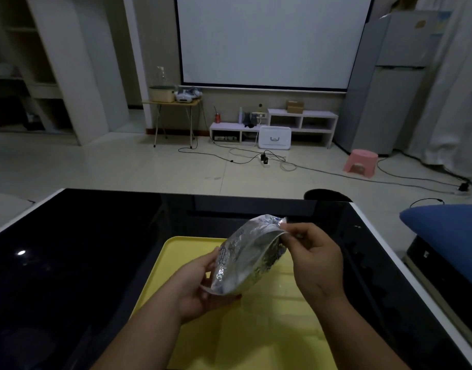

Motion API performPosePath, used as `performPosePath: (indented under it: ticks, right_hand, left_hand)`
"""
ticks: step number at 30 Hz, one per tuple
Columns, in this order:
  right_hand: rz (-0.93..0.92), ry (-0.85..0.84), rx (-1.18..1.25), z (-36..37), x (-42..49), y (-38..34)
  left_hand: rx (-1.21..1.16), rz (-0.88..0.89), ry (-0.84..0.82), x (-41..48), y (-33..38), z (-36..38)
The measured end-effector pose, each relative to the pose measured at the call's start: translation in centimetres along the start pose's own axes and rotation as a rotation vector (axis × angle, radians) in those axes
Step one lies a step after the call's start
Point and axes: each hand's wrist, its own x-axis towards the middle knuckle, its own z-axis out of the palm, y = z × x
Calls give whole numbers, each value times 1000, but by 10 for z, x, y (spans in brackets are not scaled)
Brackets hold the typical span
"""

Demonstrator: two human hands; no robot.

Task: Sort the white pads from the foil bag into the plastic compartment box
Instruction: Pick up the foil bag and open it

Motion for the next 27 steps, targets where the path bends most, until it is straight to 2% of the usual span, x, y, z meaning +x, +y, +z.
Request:
performPosePath:
  ticks: [4, 8, 11, 16, 19, 27]
  right_hand:
    - [65, -66, 58, 0, 1, 3]
    - [241, -101, 145, 7, 5, 12]
    - [344, -86, 95, 16, 5, 20]
    - [641, -271, 196, 35, 8, 31]
    - [609, -375, 116, 49, 8, 30]
    - [455, -432, 53, 70, 4, 28]
  left_hand:
    - [-21, 132, -10, -1, 5, -5]
    - [-17, 312, 54, 4, 14, -22]
    - [2, 423, 90, -2, 16, -28]
    - [106, 568, 80, -7, 19, -38]
    - [173, 612, 116, -4, 24, -49]
    - [214, 615, 223, -1, 28, -67]
